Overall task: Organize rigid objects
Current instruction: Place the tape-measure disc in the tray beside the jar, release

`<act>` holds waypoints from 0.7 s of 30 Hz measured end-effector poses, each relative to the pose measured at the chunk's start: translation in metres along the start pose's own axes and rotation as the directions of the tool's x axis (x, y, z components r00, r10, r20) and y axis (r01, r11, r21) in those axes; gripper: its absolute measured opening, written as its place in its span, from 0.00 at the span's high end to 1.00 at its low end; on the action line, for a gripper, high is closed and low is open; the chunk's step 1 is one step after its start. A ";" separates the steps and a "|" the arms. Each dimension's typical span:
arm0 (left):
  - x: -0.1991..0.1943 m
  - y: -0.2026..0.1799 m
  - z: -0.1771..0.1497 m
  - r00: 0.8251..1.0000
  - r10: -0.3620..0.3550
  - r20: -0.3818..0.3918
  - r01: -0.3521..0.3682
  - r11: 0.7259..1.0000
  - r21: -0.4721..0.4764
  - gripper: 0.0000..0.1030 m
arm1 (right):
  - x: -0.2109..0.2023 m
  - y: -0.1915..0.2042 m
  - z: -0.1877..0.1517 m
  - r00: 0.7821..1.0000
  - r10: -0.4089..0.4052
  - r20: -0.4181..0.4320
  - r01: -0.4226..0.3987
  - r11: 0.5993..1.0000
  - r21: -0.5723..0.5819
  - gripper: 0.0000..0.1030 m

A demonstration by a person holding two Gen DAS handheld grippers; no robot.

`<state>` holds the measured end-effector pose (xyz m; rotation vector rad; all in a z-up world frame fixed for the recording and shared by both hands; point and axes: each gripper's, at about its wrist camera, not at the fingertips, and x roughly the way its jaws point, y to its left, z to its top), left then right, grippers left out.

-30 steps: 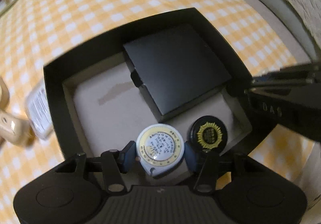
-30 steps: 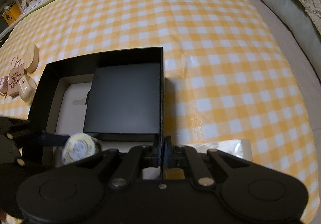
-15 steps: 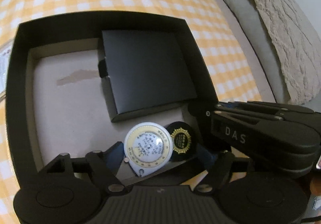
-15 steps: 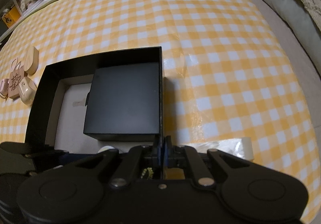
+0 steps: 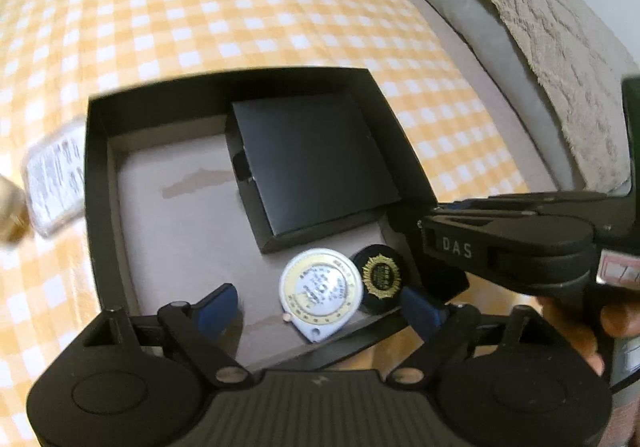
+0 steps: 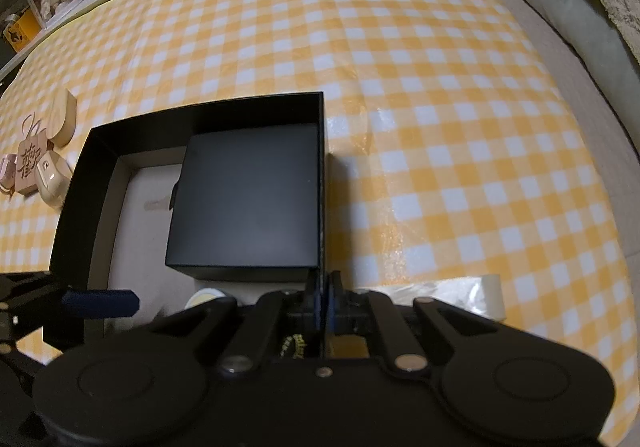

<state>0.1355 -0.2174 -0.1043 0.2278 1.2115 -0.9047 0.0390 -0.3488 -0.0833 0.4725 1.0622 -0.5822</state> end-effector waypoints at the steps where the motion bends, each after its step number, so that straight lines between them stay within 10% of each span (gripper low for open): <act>1: 0.001 -0.003 0.000 1.000 0.020 0.003 -0.020 0.999 0.025 0.23 | 0.000 0.000 0.000 1.000 0.001 0.000 -0.001 1.000 0.000 0.95; 21: 0.019 0.002 0.001 0.999 0.022 -0.029 -0.023 1.000 -0.016 0.29 | 0.001 -0.002 0.000 1.000 0.003 -0.003 -0.003 1.000 0.002 0.95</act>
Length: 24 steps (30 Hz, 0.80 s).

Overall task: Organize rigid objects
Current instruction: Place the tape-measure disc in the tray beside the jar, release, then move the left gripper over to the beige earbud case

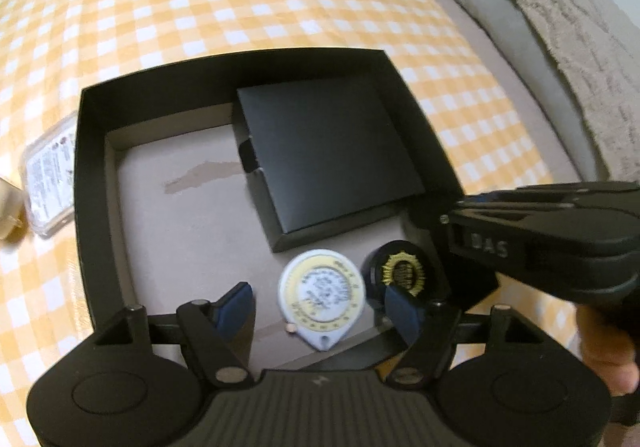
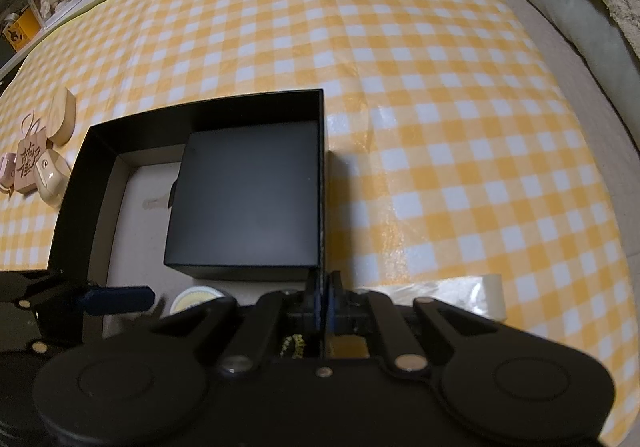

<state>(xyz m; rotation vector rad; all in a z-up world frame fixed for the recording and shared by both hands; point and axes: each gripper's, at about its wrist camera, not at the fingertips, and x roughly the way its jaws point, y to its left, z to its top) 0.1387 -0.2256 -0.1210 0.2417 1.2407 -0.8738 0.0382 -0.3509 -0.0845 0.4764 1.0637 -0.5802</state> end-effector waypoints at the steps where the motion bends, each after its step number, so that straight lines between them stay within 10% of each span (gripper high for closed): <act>1: 0.000 0.000 0.000 1.000 -0.014 0.002 0.014 1.000 -0.003 0.29 | 0.000 0.000 0.000 1.000 0.000 0.000 0.000 1.000 0.000 0.95; 24: -0.077 -0.002 -0.016 0.992 -0.063 0.112 0.061 0.998 0.023 0.11 | 0.004 0.002 -0.001 1.000 -0.008 -0.010 0.008 1.000 -0.007 0.95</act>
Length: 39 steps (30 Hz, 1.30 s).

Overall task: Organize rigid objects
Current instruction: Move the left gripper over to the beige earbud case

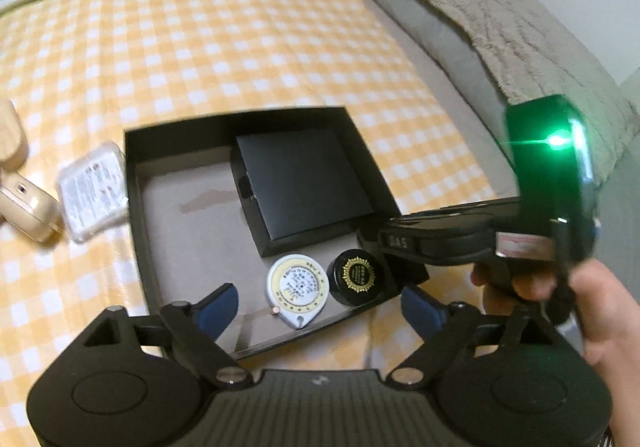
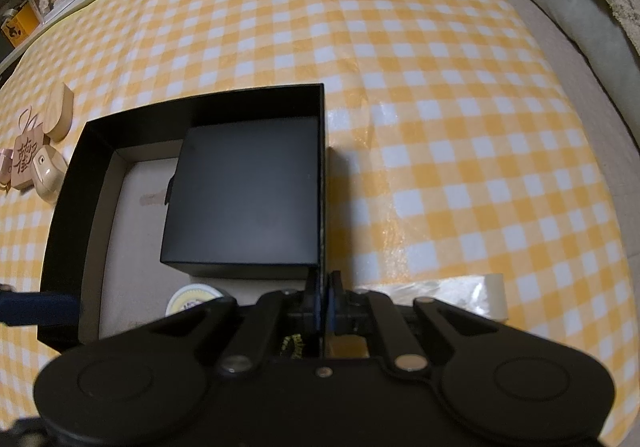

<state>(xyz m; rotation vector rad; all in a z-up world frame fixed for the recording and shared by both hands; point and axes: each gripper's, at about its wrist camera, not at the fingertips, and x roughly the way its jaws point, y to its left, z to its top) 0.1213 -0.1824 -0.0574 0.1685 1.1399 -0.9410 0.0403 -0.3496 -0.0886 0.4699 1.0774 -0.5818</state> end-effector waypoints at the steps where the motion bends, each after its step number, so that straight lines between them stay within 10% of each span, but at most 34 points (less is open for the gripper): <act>1: -0.006 0.000 0.000 1.000 0.008 0.013 -0.008 1.000 0.009 0.09 | 0.000 0.000 0.000 1.000 0.001 0.000 -0.001 1.000 0.001 0.95; 12: -0.051 0.034 -0.001 0.969 0.188 0.162 -0.191 0.982 0.006 0.07 | -0.003 -0.005 0.002 1.000 0.023 -0.009 -0.023 0.999 0.031 0.94; 27: -0.058 0.126 0.002 0.835 0.480 0.270 -0.464 0.877 -0.126 0.04 | -0.005 -0.005 0.004 1.000 0.005 -0.018 -0.004 0.999 0.046 0.95; 32: -0.043 0.150 0.001 0.804 0.509 0.307 -0.501 0.858 -0.110 0.04 | -0.005 -0.005 0.005 1.000 0.002 -0.019 -0.002 0.999 0.048 0.95; 39: -0.015 0.156 -0.001 0.808 0.453 0.377 -0.503 0.864 0.040 0.07 | -0.005 -0.006 0.006 1.000 0.005 -0.018 -0.004 0.999 0.049 0.95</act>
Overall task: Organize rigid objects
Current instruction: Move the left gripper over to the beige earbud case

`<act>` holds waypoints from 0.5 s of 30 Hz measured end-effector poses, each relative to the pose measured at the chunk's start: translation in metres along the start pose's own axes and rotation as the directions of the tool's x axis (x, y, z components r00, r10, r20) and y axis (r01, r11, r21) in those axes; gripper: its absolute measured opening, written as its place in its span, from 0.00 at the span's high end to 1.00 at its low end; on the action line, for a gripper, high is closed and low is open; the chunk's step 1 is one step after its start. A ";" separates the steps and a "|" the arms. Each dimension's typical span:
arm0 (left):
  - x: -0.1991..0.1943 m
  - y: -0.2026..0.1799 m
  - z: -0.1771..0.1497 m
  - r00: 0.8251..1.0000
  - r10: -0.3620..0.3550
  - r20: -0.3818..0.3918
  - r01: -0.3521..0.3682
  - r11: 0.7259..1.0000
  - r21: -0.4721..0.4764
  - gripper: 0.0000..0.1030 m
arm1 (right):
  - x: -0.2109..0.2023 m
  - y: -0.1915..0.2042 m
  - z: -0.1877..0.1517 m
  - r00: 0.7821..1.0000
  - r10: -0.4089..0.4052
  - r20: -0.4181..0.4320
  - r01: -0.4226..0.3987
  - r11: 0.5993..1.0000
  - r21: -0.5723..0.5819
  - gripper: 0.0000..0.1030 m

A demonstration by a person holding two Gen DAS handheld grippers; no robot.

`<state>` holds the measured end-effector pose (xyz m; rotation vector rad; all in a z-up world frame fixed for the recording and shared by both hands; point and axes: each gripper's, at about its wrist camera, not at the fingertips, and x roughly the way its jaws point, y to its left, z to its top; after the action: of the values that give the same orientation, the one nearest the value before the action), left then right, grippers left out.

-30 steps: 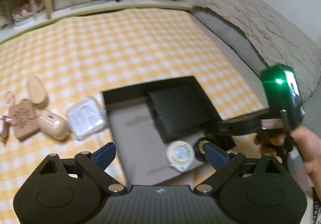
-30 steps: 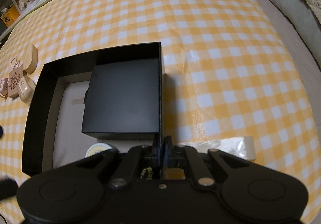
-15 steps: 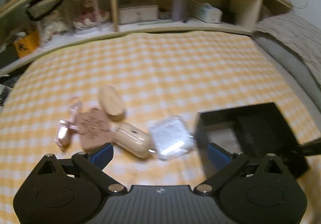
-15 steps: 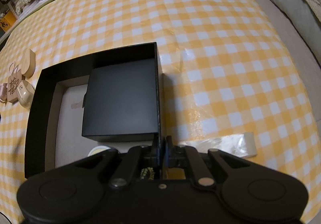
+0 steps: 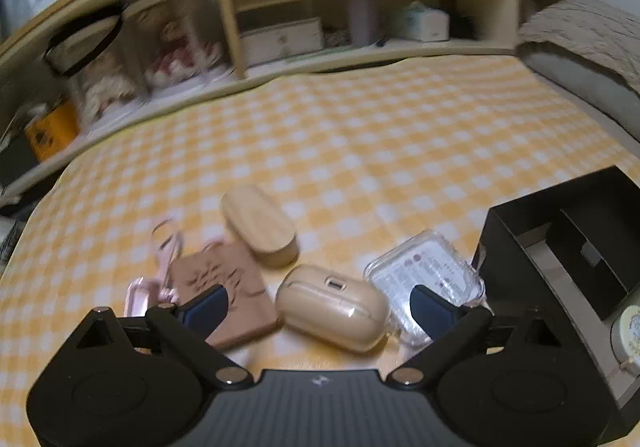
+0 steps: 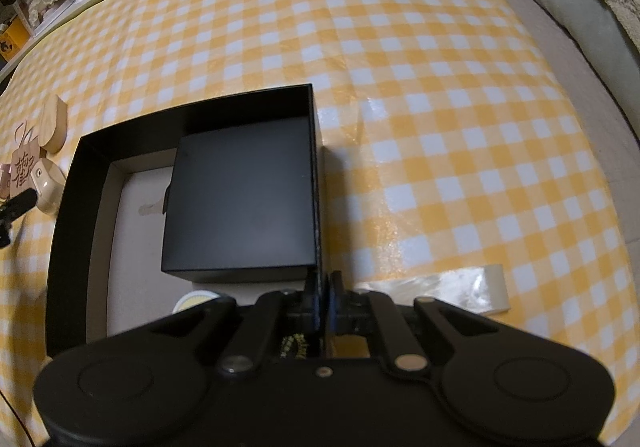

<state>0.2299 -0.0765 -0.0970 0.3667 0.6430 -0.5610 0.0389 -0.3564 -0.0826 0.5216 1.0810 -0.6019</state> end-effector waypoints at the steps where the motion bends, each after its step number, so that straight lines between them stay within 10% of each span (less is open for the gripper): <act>1: 0.001 -0.001 -0.002 1.000 -0.010 0.024 0.009 1.000 0.022 0.07 | 0.000 0.000 0.000 1.000 0.000 0.000 0.000 1.000 0.000 0.95; 8: 0.016 -0.001 -0.014 0.995 -0.069 0.067 0.051 0.969 0.242 0.06 | 0.000 -0.002 0.000 1.000 0.007 0.002 -0.007 1.000 0.003 0.94; 15: 0.026 0.000 -0.017 0.988 -0.154 0.031 0.144 0.965 0.218 0.07 | 0.001 -0.002 0.000 1.000 0.015 0.001 -0.015 1.000 0.009 0.94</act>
<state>0.2390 -0.0784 -0.1265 0.5093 0.5685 -0.7843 0.0376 -0.3576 -0.0836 0.5368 1.0726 -0.5941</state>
